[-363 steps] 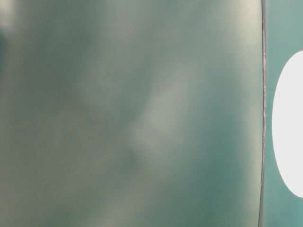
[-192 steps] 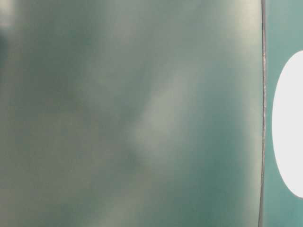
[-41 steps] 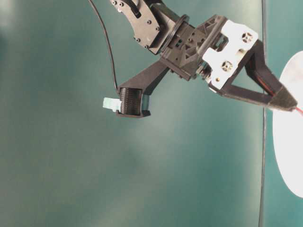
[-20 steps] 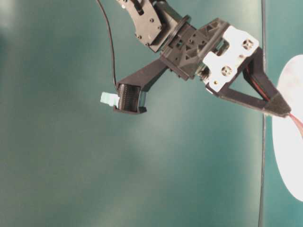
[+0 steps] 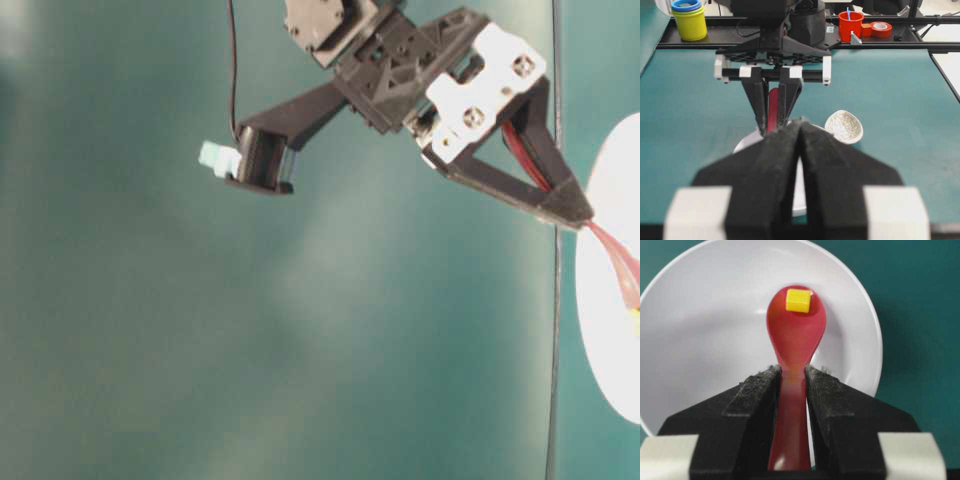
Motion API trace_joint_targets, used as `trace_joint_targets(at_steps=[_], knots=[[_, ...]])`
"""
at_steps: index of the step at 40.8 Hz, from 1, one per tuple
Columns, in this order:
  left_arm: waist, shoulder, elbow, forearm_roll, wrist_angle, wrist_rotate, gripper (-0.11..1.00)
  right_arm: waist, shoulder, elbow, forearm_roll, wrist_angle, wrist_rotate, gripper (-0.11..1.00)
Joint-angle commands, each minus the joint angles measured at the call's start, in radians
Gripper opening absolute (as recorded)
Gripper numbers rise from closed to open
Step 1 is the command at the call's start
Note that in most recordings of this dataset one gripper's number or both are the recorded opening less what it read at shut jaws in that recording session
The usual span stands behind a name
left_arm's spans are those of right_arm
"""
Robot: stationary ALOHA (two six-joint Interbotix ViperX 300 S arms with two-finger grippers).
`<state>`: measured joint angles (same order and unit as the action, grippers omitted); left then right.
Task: Scoop the yellow hexagonal prism block from the bowl with a spoon using the right arm.
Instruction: 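Slide the spoon under the yellow block and scoop it up, then lift the spoon with the block and pull it back rightward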
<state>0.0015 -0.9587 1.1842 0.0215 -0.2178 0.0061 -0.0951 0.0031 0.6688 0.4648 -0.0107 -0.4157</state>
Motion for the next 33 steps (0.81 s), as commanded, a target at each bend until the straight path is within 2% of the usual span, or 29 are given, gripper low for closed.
trace_joint_targets(at_steps=[1,20,33], knots=[[-0.002,0.008,-0.02,0.003,-0.006,0.0,-0.01,0.017,-0.043,0.009,-0.002,-0.048,-0.002,0.24],[-0.002,0.006,-0.02,0.003,-0.006,0.0,-0.01,0.094,-0.153,0.101,-0.002,-0.247,0.0,0.24],[-0.002,0.008,-0.02,0.003,-0.008,0.0,-0.01,0.107,-0.295,0.143,-0.002,-0.255,0.0,0.24]])
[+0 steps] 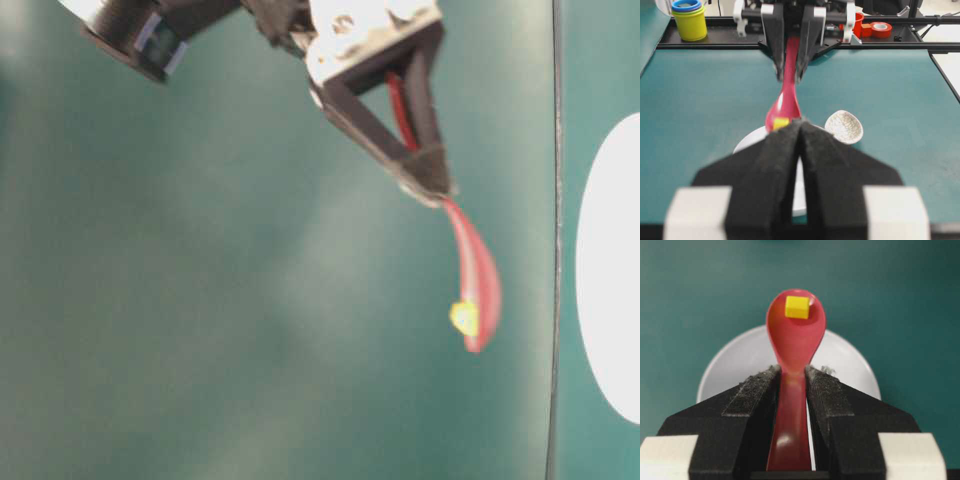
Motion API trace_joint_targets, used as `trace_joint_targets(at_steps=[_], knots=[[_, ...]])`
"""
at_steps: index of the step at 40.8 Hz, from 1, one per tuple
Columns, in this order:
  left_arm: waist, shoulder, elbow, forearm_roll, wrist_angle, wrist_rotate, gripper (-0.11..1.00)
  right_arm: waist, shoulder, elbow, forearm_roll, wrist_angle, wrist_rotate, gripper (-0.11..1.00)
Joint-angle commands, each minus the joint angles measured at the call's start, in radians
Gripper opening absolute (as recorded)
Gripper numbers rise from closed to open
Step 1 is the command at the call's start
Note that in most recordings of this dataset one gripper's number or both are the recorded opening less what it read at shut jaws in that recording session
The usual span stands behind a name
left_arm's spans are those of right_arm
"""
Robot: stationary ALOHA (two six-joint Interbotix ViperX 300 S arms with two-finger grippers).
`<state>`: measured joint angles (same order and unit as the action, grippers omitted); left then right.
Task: Scoop the yellow hexagonal prism block from the bowl with a spoon using the right arm.
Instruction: 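Lift the spoon with the block and pull it back rightward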
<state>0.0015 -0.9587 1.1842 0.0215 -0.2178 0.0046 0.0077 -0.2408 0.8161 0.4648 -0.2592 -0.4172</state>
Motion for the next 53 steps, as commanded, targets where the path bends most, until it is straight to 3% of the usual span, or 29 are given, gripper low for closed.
trace_joint_targets(at_steps=[1,16,53], knots=[[0.0,0.008,-0.02,0.003,-0.008,0.002,-0.01,0.005,-0.061,-0.003,-0.002,-0.006,0.002,0.24],[-0.002,0.008,-0.02,0.003,-0.012,0.0,-0.01,0.006,-0.184,0.037,-0.002,-0.002,0.005,0.24],[0.0,-0.008,-0.025,-0.002,-0.023,-0.021,-0.01,0.006,-0.178,0.021,-0.002,0.008,0.006,0.24]])
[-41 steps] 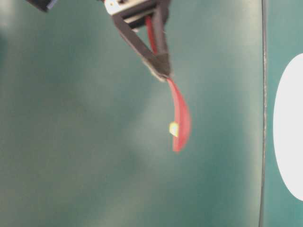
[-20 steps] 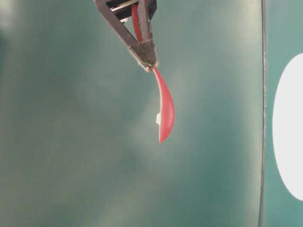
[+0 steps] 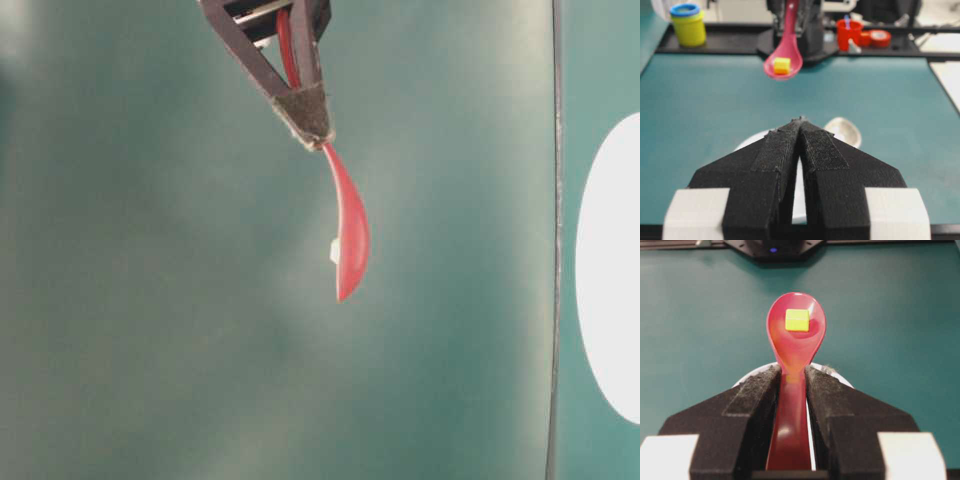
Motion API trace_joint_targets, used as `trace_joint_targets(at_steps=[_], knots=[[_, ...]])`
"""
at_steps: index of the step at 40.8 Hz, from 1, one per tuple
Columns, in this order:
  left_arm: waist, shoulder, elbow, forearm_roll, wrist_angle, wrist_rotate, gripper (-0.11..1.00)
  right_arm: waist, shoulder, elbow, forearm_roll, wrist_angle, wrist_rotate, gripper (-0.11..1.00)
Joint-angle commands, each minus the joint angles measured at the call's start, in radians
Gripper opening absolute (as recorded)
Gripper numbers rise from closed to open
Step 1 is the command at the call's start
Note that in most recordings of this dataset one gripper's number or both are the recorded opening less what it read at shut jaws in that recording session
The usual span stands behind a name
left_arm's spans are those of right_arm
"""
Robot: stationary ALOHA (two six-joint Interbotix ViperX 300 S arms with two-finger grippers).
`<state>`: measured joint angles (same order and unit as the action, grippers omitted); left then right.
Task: Scoop the yellow hexagonal prism block from the bowl with a spoon using the right arm.
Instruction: 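Lift the spoon with the block and pull it back rightward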
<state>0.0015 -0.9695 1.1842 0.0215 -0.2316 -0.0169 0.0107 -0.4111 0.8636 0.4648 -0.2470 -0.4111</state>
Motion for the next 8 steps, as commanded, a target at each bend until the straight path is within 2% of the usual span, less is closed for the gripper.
trace_joint_targets(at_steps=[1,8], knots=[[-0.002,0.003,-0.025,-0.002,-0.009,0.0,-0.01,0.003,-0.008,-0.026,-0.002,-0.003,-0.002,0.24],[0.0,0.003,-0.025,0.0,-0.003,0.002,-0.01,0.003,-0.008,-0.026,-0.002,-0.009,-0.002,0.24]])
